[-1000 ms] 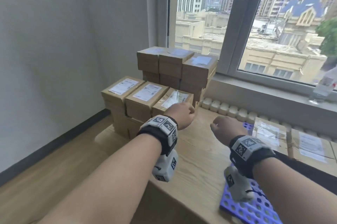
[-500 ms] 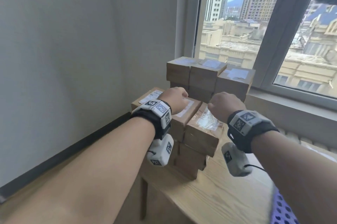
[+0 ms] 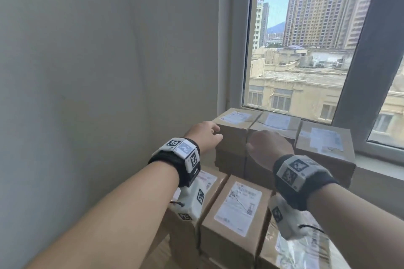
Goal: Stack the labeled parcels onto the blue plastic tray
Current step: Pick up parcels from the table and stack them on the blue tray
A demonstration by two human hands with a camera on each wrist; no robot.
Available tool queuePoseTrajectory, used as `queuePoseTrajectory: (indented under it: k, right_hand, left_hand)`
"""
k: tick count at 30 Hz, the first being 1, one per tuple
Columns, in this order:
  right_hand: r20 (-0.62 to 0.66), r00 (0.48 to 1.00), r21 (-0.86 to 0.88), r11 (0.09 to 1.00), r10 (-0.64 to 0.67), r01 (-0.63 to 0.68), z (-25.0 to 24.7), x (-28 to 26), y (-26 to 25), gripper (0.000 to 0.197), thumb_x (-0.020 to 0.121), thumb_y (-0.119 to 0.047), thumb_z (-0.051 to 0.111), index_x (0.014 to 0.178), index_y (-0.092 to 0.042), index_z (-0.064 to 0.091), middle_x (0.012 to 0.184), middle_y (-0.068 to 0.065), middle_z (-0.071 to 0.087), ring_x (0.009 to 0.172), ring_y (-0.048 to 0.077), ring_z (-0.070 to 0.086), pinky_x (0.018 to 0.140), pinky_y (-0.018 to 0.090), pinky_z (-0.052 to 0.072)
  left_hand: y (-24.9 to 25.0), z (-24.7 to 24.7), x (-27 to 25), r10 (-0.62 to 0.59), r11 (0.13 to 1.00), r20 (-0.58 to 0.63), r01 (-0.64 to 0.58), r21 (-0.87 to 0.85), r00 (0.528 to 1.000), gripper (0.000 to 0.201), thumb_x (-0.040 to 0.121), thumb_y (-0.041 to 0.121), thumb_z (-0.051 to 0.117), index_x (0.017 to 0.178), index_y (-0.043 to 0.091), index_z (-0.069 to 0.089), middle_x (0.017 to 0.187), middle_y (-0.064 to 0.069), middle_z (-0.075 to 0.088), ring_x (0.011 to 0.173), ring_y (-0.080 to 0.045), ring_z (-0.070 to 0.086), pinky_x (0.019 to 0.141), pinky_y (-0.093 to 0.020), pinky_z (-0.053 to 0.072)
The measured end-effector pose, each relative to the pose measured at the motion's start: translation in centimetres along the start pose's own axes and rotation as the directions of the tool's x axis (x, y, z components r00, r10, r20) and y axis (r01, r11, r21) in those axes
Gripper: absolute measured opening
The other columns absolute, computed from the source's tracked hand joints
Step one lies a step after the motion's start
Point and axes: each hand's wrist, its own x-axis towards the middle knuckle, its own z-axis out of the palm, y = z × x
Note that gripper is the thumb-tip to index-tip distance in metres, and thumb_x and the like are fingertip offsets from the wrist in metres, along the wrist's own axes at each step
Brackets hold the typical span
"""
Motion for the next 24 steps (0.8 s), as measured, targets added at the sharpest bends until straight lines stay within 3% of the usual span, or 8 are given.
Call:
queuePoseTrajectory:
  k: [4,9,12,16,22,24]
  right_hand:
    - [-0.015,1.000,0.008,1.000,0.007,-0.007,0.9,2.5,-1.2,0.026,0.094,-0.025,0.043,0.080,-0.016,0.063,0.082,0.001,0.062,0.076,0.020,0.060,0.066,0.032,0.049]
    - [-0.057,0.998,0.097,0.995,0.023,-0.018,1.9,5.0,-1.4,0.020,0.093,-0.026,0.046,0.079,-0.021,0.059,0.084,0.000,0.062,0.079,0.020,0.058,0.070,0.032,0.049]
    - [-0.068,0.996,0.147,0.988,0.057,-0.046,2.8,5.7,-1.7,0.016,0.093,-0.027,0.050,0.097,-0.022,0.064,0.099,-0.002,0.062,0.091,0.018,0.056,0.082,0.033,0.050]
    - [-0.075,0.994,0.126,0.990,0.079,-0.069,4.2,6.8,-2.6,0.027,0.095,-0.026,0.050,0.118,-0.021,0.063,0.119,-0.002,0.057,0.113,0.017,0.049,0.094,0.030,0.043]
    - [-0.101,0.985,0.103,0.986,0.139,-0.128,6.0,8.5,-3.2,0.033,0.094,-0.027,0.051,0.126,-0.023,0.059,0.132,-0.005,0.054,0.123,0.016,0.042,0.103,0.030,0.037]
    - [-0.091,0.984,0.079,0.986,0.154,-0.147,6.4,8.7,-3.2,0.034,0.094,-0.027,0.051,0.128,-0.023,0.058,0.131,-0.004,0.054,0.123,0.017,0.043,0.103,0.030,0.036]
  left_hand:
    - [-1.8,0.5,3.7,-0.071,0.992,0.011,0.071,-0.106,0.997,0.039,0.093,0.033,0.057,0.129,0.019,0.059,0.132,-0.003,0.061,0.120,-0.022,0.057,0.104,-0.035,0.045]
    - [-3.5,1.1,7.9,-0.138,0.963,0.059,0.148,-0.223,0.989,0.058,0.092,0.045,0.058,0.140,0.016,0.046,0.141,-0.007,0.052,0.128,-0.026,0.051,0.107,-0.036,0.042]
    - [-4.3,1.7,10.2,-0.157,0.946,0.129,0.187,-0.265,0.979,0.071,0.091,0.053,0.056,0.147,0.013,0.036,0.148,-0.007,0.045,0.133,-0.027,0.046,0.108,-0.038,0.041]
    - [-5.3,2.9,13.0,-0.173,0.905,0.245,0.252,-0.342,0.954,0.082,0.088,0.062,0.053,0.148,0.010,0.033,0.149,-0.009,0.042,0.132,-0.030,0.045,0.105,-0.046,0.044]
    - [-6.9,5.7,17.0,-0.181,0.829,0.439,0.377,-0.413,0.880,0.133,0.044,0.092,0.037,0.153,0.016,0.027,0.154,-0.013,0.037,0.135,-0.039,0.042,0.111,-0.051,0.035]
    - [-6.9,5.3,17.1,-0.182,0.819,0.509,0.416,-0.395,0.841,0.137,0.039,0.097,0.035,0.153,0.021,0.027,0.154,-0.012,0.036,0.135,-0.039,0.043,0.106,-0.049,0.042]
